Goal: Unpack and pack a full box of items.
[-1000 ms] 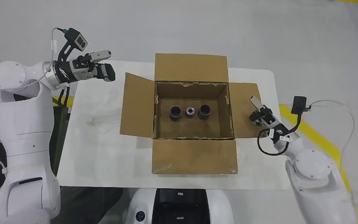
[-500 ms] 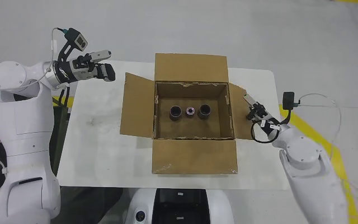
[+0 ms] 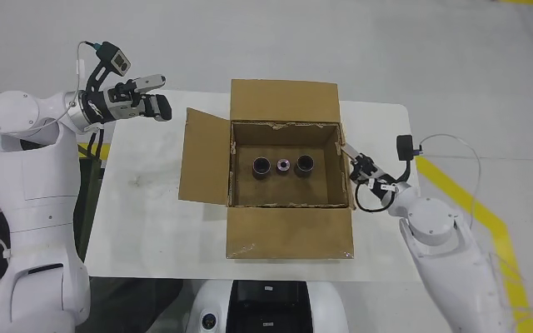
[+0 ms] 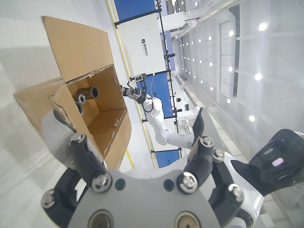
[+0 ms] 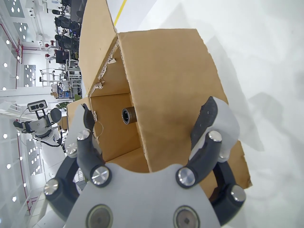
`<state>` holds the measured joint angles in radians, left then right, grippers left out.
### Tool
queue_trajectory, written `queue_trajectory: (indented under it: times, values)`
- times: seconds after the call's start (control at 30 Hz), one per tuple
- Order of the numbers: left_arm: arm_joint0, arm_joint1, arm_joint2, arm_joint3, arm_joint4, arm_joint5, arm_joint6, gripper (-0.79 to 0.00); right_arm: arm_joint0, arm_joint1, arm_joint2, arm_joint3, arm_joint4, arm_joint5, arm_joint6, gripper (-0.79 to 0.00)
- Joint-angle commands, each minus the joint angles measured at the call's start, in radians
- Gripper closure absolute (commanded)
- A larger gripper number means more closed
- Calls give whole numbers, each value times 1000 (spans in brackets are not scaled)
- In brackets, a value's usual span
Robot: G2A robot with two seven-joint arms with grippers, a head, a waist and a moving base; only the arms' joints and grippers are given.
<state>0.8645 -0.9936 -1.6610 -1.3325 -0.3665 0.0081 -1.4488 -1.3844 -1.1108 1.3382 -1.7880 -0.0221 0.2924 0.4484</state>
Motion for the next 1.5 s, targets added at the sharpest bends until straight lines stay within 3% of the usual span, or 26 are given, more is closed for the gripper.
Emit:
queue_trajectory:
  times: [0.0, 0.57, 1.07, 1.47]
  values:
    - [0, 0, 0, 0, 0, 0, 0, -785, 11, -2, -10, 3, 3, 0, -1, -785]
    - [0, 0, 0, 0, 0, 0, 0, -785, 90, -22, -101, 53, -29, 3, -7, -785]
    - [0, 0, 0, 0, 0, 0, 0, -785, 55, -4, -20, -157, -170, 38, 7, -785]
    - [0, 0, 0, 0, 0, 0, 0, -785, 183, -15, -161, -189, -282, 92, 130, -785]
